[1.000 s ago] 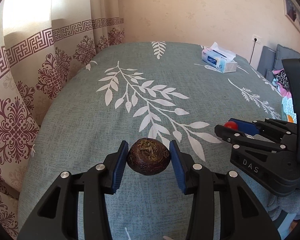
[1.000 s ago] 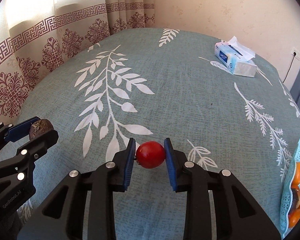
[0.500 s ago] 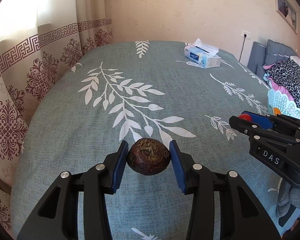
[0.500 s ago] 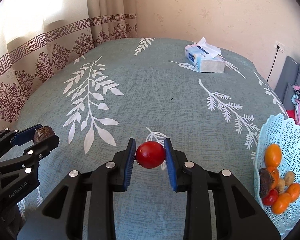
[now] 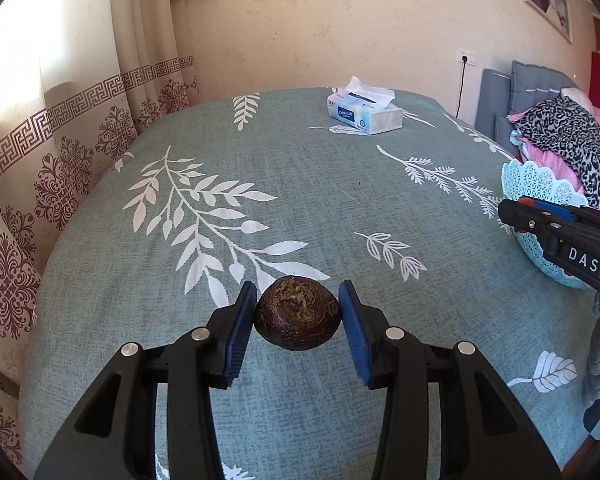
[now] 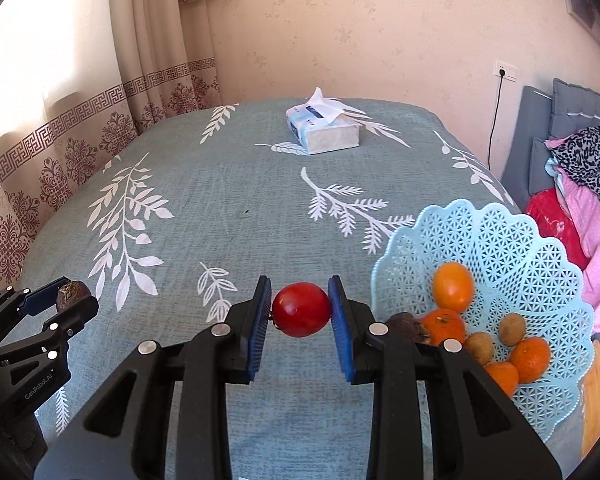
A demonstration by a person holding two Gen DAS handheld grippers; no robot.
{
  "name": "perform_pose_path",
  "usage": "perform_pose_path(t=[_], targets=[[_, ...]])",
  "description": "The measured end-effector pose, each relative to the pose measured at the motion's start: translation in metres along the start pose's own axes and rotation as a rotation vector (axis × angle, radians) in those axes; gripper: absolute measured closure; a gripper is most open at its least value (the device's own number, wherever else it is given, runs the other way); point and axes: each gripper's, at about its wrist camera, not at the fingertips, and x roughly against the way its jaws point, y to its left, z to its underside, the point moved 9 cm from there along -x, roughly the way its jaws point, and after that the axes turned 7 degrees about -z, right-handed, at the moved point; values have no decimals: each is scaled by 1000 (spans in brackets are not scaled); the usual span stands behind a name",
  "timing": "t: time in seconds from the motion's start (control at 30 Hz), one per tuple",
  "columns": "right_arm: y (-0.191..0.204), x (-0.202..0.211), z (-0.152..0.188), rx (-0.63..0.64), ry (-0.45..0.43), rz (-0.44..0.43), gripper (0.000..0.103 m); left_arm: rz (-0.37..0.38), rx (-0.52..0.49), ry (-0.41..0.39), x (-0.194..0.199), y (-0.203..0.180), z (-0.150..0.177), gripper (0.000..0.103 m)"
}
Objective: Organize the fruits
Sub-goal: 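Carry the tomato into the basket and open the right tool while the left tool carries the passion fruit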
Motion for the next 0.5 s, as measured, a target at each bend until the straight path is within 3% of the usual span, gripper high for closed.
perform_pose_path(t=[0.5], targets=[[-75, 31, 14, -106, -29, 97, 73, 26, -71, -21, 12, -39, -5, 60]])
